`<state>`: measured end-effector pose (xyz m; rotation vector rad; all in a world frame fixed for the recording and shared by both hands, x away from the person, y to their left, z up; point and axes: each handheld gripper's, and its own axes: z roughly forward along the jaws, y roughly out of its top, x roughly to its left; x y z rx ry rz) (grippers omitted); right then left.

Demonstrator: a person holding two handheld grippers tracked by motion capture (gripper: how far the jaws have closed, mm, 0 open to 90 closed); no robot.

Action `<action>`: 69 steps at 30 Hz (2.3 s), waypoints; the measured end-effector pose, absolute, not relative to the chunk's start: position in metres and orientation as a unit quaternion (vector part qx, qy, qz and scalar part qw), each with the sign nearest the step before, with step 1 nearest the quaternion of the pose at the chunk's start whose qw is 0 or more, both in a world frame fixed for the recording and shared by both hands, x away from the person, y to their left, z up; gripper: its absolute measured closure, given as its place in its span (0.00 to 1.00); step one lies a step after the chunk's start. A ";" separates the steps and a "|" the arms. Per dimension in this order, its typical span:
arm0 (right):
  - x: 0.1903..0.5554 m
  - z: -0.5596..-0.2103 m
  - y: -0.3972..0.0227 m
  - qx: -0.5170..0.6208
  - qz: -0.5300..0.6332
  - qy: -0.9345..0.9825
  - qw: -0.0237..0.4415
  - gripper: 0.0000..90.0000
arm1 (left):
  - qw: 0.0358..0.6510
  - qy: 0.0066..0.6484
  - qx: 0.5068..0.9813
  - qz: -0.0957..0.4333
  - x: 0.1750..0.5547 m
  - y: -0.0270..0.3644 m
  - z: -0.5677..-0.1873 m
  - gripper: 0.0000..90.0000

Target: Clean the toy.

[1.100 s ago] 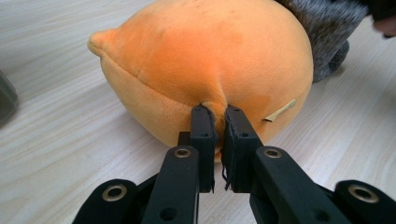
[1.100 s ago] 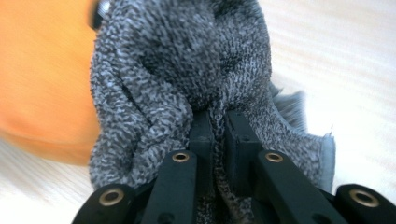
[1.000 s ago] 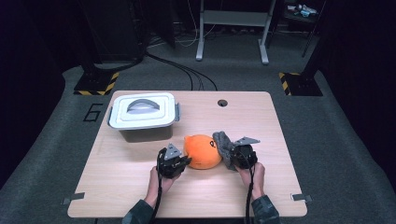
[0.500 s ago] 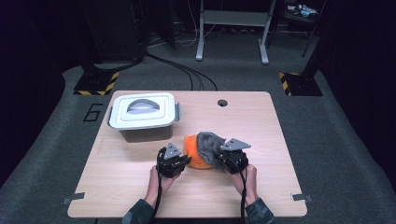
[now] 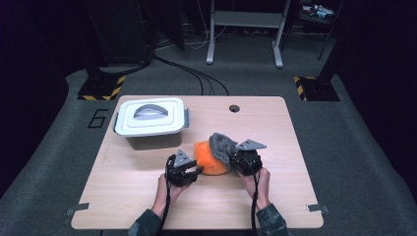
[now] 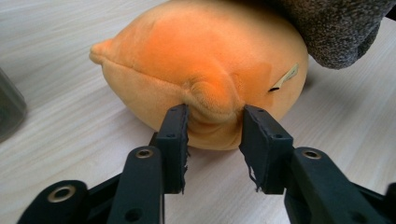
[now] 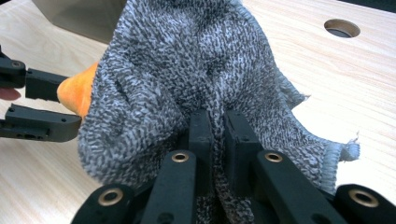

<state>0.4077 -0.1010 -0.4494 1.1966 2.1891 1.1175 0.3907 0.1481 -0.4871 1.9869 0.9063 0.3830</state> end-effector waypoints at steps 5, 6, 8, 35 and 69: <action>0.410 -0.448 -0.102 0.431 0.400 0.782 0.206 0.91 | 0.453 0.363 0.800 0.155 0.393 0.146 -0.485 0.86; 0.410 -0.448 -0.102 0.432 0.401 0.782 0.205 0.91 | 0.454 0.365 0.798 0.154 0.394 0.146 -0.486 0.89; 0.409 -0.448 -0.103 0.430 0.404 0.780 0.208 0.91 | 0.457 0.372 0.794 0.149 0.394 0.145 -0.485 0.93; 0.375 -0.451 -0.066 0.349 0.392 0.816 0.243 0.93 | 0.457 0.380 0.790 0.152 0.397 0.145 -0.481 0.96; 0.381 -0.444 -0.099 0.387 0.428 0.787 0.218 0.94 | 0.453 0.379 0.793 0.148 0.399 0.145 -0.483 0.96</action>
